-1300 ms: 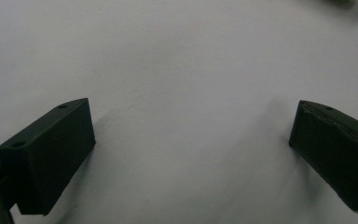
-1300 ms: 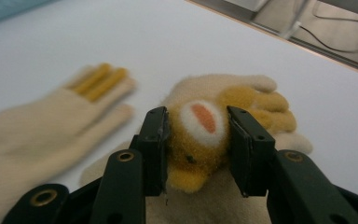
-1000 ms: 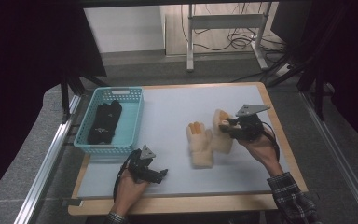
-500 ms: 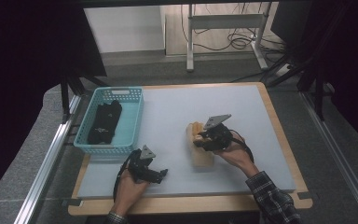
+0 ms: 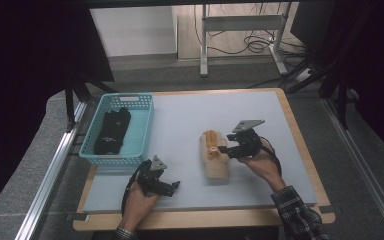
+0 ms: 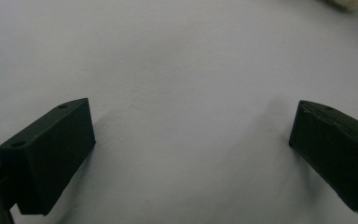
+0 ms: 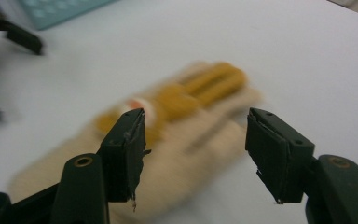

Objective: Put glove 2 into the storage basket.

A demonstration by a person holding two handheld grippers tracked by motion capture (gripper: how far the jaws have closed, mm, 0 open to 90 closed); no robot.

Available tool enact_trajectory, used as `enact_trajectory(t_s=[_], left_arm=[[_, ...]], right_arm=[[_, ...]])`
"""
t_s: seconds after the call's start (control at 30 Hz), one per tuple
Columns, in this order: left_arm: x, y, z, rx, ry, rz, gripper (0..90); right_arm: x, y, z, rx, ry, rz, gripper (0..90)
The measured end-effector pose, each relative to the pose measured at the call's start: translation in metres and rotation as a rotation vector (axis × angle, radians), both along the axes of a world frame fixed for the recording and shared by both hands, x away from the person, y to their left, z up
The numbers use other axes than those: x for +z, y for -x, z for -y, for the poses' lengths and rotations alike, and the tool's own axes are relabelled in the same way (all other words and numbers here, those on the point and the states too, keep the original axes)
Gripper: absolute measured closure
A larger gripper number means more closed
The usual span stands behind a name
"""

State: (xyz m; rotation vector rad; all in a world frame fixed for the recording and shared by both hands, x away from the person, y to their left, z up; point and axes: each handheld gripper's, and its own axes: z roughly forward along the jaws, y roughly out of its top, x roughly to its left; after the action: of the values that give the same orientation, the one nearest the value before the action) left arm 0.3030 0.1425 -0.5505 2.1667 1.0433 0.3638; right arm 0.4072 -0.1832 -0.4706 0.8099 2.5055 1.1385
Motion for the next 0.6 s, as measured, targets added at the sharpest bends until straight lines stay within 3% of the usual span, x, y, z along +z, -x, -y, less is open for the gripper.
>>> enact_trajectory(t_s=[0.03, 0.07, 0.1, 0.2, 0.33, 0.53, 0.6], left_arm=[[0.000, 0.000, 0.000, 0.000, 0.000, 0.000, 0.4], [0.000, 0.000, 0.000, 0.000, 0.000, 0.000, 0.4], [0.000, 0.000, 0.000, 0.000, 0.000, 0.000, 0.4], [0.000, 0.000, 0.000, 0.000, 0.000, 0.000, 0.4], [0.000, 0.000, 0.000, 0.000, 0.000, 0.000, 0.4], [0.000, 0.000, 0.000, 0.000, 0.000, 0.001, 0.4], [0.000, 0.000, 0.000, 0.000, 0.000, 0.001, 0.4]], right_arm=[[0.000, 0.000, 0.000, 0.000, 0.000, 0.000, 39.4], [-0.002, -0.001, 0.011, -0.044, 0.006, -0.025, 50.0], [-0.002, -0.001, 0.011, -0.044, 0.006, -0.025, 50.0], [-0.012, 0.007, 0.023, -0.053, 0.028, -0.052, 71.6], [-0.024, 0.020, 0.022, -0.022, 0.040, -0.077, 78.1], [-0.044, 0.026, 0.014, -0.005, 0.071, -0.087, 78.2], [-0.049, 0.026, 0.012, 0.000, 0.061, -0.092, 78.2]])
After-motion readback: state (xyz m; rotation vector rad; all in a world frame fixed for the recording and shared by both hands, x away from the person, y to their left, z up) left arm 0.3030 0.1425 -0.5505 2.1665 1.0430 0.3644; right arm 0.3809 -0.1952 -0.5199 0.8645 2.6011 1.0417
